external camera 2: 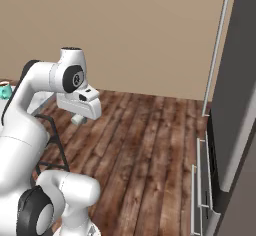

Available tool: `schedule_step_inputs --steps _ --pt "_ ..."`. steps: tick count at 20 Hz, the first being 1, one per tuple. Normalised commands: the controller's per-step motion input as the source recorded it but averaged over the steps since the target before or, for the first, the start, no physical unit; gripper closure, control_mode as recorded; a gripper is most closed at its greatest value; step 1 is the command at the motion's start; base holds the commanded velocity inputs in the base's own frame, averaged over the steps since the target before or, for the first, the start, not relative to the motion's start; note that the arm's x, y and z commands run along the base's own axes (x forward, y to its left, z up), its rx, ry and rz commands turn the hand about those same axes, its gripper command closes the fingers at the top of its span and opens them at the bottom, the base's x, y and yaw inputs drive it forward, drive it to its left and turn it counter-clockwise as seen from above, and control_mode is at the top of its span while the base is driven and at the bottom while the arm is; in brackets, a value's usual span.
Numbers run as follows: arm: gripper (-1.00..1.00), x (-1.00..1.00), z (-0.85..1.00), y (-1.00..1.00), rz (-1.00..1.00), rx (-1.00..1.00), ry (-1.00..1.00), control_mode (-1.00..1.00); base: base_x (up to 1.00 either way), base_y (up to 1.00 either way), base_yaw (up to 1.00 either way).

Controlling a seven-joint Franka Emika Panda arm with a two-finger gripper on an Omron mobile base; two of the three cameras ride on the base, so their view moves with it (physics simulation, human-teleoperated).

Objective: Pick up the marshmallow and place it in the cup of hot chocolate on the dining counter.

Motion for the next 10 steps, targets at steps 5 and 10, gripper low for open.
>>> schedule_step_inputs --steps 5,10 --pt "1.0 0.0 0.0 0.0 0.0 0.0 0.0 1.0 1.0 0.0 0.27" --pt "1.0 0.0 0.0 0.0 0.0 0.0 0.0 1.0 1.0 0.0 0.42"
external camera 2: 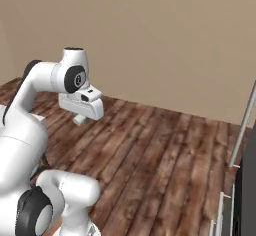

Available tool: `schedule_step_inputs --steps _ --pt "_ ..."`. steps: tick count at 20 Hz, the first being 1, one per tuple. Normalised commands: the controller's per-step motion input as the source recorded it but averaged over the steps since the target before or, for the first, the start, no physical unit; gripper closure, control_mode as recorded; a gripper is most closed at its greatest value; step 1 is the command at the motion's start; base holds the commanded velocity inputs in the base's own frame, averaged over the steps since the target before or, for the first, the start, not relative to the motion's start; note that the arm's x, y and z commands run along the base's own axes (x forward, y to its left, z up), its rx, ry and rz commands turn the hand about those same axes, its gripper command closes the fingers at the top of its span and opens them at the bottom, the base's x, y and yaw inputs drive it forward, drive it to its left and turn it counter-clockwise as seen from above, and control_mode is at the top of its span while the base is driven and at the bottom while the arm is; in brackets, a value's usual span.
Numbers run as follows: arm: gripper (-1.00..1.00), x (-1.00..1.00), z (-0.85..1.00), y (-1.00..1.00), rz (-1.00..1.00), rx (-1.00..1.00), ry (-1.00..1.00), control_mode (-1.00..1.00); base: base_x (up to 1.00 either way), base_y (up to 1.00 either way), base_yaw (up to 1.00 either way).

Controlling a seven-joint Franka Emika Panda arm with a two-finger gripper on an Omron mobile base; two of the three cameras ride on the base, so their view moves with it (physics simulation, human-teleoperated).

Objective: Pick up the marshmallow and place it in the cup of hot chocolate on the dining counter.

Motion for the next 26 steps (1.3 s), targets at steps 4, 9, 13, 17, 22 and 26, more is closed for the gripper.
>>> schedule_step_inputs --steps 4,9,13,17,22,26 --pt "1.0 0.0 0.0 0.0 0.0 0.0 0.0 1.0 1.0 -0.04 0.39" --pt "1.0 0.0 0.0 0.0 0.0 0.0 0.0 1.0 1.0 -0.09 0.42" --pt "1.0 0.0 0.0 0.0 0.0 0.0 0.0 1.0 1.0 -0.1 0.53" --pt "1.0 0.0 0.0 0.0 0.0 0.0 0.0 1.0 1.0 -0.06 0.58" --pt "1.0 0.0 0.0 0.0 0.0 0.0 0.0 1.0 1.0 0.0 0.73" --pt "1.0 0.0 0.0 0.0 0.0 0.0 0.0 1.0 0.82 0.0 0.87"
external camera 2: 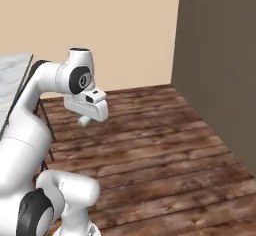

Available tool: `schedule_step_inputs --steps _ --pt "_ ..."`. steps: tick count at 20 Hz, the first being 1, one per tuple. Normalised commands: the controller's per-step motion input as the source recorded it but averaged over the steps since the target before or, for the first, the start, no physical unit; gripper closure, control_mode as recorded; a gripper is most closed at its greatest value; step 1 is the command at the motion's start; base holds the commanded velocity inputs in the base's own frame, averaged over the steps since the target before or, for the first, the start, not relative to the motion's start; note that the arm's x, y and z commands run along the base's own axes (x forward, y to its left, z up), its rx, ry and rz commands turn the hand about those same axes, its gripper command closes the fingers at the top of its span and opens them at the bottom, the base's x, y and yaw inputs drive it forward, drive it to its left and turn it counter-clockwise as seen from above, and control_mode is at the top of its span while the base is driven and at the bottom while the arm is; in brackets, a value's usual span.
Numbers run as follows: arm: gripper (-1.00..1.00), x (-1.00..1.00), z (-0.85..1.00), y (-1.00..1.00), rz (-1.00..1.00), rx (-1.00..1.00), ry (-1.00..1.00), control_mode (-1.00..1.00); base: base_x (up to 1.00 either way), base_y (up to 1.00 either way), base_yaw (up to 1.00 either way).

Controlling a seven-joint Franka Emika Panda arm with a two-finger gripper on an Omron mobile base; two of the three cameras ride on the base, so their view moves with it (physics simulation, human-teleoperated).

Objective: Pick up the marshmallow and place it in the cup of hot chocolate on the dining counter.

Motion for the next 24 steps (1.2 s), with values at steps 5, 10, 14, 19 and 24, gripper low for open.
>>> schedule_step_inputs --steps 5,10,14,19,24 --pt "1.0 0.0 0.0 0.0 0.0 0.0 0.0 1.0 0.2 0.0 0.98" --pt "1.0 0.0 0.0 0.0 0.0 0.0 0.0 1.0 -0.06 0.0 1.0" --pt "1.0 0.0 0.0 0.0 0.0 0.0 0.0 1.0 -0.03 0.0 1.0" --pt "1.0 0.0 0.0 0.0 0.0 0.0 0.0 1.0 -0.17 -0.05 1.0" --pt "1.0 0.0 0.0 0.0 0.0 0.0 0.0 1.0 -0.16 -0.03 1.0"
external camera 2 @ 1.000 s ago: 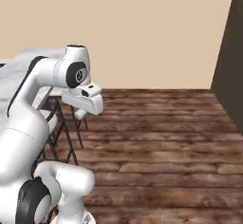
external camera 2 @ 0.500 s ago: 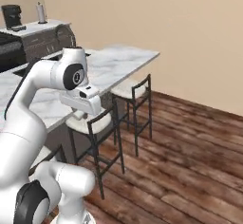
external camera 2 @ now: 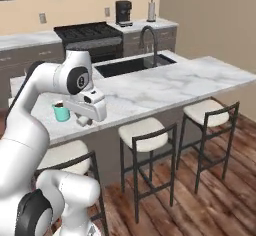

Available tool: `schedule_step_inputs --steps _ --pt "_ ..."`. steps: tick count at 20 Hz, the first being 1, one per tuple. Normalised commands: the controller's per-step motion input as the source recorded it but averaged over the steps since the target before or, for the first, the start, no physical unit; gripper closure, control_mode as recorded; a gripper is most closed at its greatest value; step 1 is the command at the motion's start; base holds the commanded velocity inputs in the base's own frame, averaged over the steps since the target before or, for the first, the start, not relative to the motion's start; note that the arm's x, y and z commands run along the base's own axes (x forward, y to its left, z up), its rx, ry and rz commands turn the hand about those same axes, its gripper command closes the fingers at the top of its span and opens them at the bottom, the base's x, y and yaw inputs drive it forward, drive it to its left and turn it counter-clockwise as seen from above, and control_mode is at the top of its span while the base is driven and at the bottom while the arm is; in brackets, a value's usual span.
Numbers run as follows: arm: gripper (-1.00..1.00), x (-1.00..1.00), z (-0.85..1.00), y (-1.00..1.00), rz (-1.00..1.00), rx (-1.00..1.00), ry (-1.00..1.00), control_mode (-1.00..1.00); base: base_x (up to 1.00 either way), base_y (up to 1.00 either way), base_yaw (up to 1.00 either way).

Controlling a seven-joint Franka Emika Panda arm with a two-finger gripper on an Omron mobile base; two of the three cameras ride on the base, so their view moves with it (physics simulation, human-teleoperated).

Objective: Pick up the marshmallow and place it in the cup of hot chocolate on the dining counter.

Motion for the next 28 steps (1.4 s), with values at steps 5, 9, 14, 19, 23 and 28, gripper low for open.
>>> schedule_step_inputs --steps 5,9,14,19,23,28 --pt "1.0 0.0 0.0 0.0 0.0 0.0 0.0 1.0 -0.13 0.0 1.0" --pt "1.0 0.0 0.0 0.0 0.0 0.0 0.0 1.0 -0.06 -0.06 1.0" --pt "1.0 0.0 0.0 0.0 0.0 0.0 0.0 1.0 0.0 -0.17 0.73" --pt "1.0 0.0 0.0 0.0 0.0 0.0 0.0 1.0 0.07 -0.72 0.23" --pt "1.0 0.0 0.0 0.0 0.0 0.0 0.0 1.0 0.0 -0.76 0.01" --pt "1.0 0.0 0.0 0.0 0.0 0.0 0.0 1.0 0.16 -0.4 -0.07"
